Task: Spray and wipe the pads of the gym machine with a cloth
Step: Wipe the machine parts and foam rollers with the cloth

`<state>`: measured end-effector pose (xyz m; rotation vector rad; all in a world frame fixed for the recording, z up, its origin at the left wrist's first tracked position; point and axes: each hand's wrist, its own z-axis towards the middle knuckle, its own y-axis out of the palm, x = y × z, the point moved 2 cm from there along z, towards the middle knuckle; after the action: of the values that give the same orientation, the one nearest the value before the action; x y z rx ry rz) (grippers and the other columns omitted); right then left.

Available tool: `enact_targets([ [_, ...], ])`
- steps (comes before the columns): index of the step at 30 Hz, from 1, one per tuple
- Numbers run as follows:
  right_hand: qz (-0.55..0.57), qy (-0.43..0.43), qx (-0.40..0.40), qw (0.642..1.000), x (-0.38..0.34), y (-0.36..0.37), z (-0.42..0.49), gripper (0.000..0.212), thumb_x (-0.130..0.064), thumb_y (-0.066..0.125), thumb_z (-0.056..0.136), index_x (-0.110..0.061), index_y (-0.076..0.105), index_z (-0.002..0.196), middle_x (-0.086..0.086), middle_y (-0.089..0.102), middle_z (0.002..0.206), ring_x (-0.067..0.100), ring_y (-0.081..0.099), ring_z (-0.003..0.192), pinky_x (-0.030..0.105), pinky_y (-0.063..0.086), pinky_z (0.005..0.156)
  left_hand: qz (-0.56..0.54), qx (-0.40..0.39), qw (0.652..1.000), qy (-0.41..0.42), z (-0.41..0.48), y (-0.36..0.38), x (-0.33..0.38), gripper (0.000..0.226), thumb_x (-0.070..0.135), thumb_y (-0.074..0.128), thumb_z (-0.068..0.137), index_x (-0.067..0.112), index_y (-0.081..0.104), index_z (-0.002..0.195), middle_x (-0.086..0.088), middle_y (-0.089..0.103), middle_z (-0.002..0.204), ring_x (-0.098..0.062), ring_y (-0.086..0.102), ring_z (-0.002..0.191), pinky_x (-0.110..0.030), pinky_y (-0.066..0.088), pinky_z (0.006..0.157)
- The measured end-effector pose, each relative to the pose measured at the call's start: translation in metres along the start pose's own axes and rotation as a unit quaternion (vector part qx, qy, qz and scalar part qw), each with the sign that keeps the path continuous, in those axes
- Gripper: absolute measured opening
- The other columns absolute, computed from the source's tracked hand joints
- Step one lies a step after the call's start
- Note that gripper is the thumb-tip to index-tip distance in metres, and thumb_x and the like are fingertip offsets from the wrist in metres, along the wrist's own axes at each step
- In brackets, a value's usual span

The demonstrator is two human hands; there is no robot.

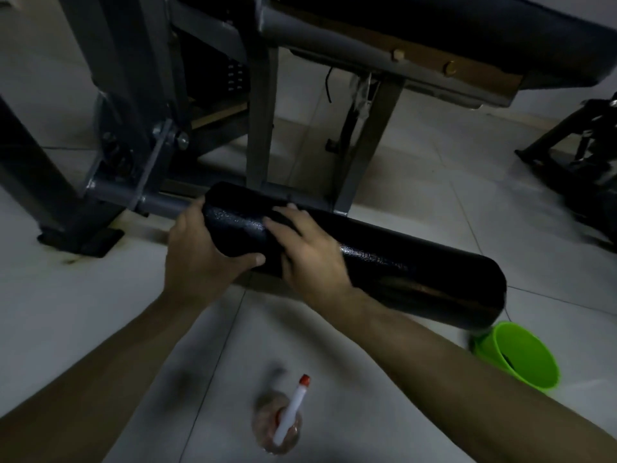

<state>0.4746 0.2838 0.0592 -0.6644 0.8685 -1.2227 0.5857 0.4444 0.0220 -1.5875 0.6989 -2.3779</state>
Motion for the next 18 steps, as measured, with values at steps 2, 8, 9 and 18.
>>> enact_targets([
  [2, 0.023, -0.014, -0.033, 0.999, -0.031, 0.020, 0.031, 0.052, -0.017, 0.042, 0.086, -0.005, 0.070, 0.129, 0.021, 0.062, 0.137, 0.044, 0.055, 0.134, 0.052, 0.042, 0.116, -0.044, -0.025, 0.999, 0.016, 0.001, -0.003, -0.006, 0.095, 0.055, 0.089, 0.054, 0.033, 0.050, 0.138, 0.005, 0.061, 0.130, -0.019, 0.061, 0.120, -0.049, 0.056, 0.093],
  [8, 0.000, -0.045, -0.089, 0.995, 0.000, -0.015, 0.017, 0.057, 0.003, 0.056, 0.081, -0.010, 0.066, 0.136, 0.012, 0.055, 0.150, 0.032, 0.049, 0.142, 0.050, 0.041, 0.117, -0.108, 0.000, 0.992, -0.058, -0.009, -0.020, -0.026, 0.071, 0.019, 0.088, 0.078, 0.021, 0.051, 0.139, 0.012, 0.060, 0.125, -0.009, 0.062, 0.111, -0.016, 0.047, 0.083],
  [9, -0.004, -0.032, -0.087, 0.996, 0.015, -0.028, 0.005, 0.061, 0.007, 0.059, 0.079, -0.012, 0.066, 0.137, 0.008, 0.054, 0.152, 0.028, 0.049, 0.143, 0.047, 0.043, 0.115, -0.116, -0.003, 0.991, -0.063, -0.008, -0.022, -0.027, 0.066, 0.017, 0.086, 0.079, 0.021, 0.055, 0.136, 0.013, 0.063, 0.121, -0.006, 0.064, 0.110, -0.015, 0.048, 0.084],
  [18, 0.063, 0.010, -0.048, 0.997, -0.018, 0.006, 0.026, 0.062, 0.012, 0.066, 0.077, -0.012, 0.068, 0.134, 0.012, 0.059, 0.144, 0.027, 0.050, 0.140, 0.029, 0.040, 0.117, -0.136, -0.044, 0.987, -0.077, 0.004, -0.028, -0.032, 0.053, 0.035, 0.084, 0.068, 0.025, 0.062, 0.115, 0.008, 0.070, 0.114, -0.002, 0.067, 0.104, -0.031, 0.057, 0.088],
])
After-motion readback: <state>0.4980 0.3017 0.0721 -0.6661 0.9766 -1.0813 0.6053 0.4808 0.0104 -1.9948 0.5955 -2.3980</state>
